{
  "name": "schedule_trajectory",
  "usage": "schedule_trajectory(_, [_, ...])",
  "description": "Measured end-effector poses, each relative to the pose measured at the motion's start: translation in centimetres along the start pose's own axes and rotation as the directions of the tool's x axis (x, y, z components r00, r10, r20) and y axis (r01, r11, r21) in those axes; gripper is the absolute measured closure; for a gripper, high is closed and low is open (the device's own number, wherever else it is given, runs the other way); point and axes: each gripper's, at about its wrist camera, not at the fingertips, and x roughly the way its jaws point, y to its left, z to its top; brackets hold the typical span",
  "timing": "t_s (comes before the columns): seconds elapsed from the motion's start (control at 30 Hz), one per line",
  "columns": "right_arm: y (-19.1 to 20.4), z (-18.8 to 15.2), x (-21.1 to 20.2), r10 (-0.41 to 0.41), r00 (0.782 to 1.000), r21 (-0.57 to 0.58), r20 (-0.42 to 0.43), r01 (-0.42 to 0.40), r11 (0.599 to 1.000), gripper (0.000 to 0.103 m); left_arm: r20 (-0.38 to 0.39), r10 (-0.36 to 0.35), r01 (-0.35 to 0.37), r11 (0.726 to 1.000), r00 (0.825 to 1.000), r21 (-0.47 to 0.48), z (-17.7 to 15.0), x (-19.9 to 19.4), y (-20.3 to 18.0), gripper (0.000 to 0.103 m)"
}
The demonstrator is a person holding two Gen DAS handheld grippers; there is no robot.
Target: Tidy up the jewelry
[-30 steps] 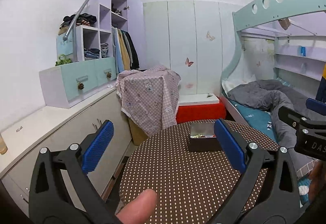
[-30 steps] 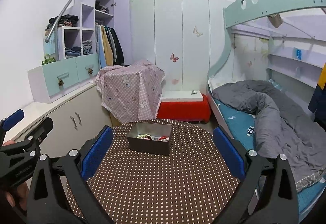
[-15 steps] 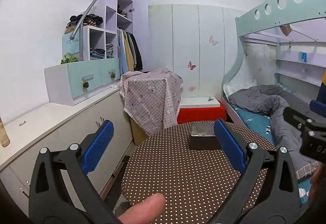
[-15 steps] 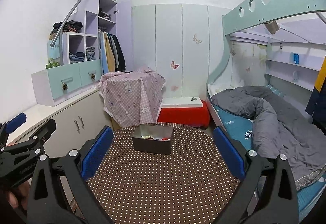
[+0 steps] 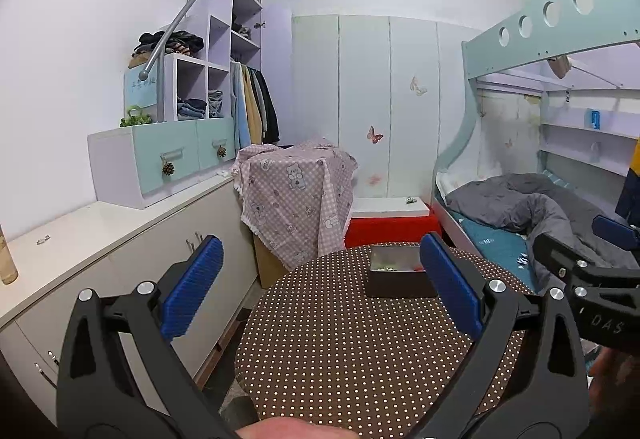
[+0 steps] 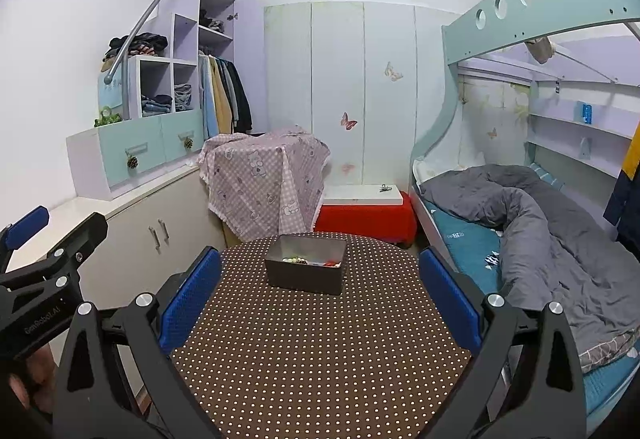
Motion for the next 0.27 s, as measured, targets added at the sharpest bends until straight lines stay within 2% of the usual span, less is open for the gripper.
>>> schedule_trajectory(0.27, [0.18,-0.03,-0.12,0.005,1.0,-0.001,0.005,-0.005,1.0,0.008,-0.001,0.011,-0.011,1.0,1.0,-0.005,0.23,0.01,0.28,0.006])
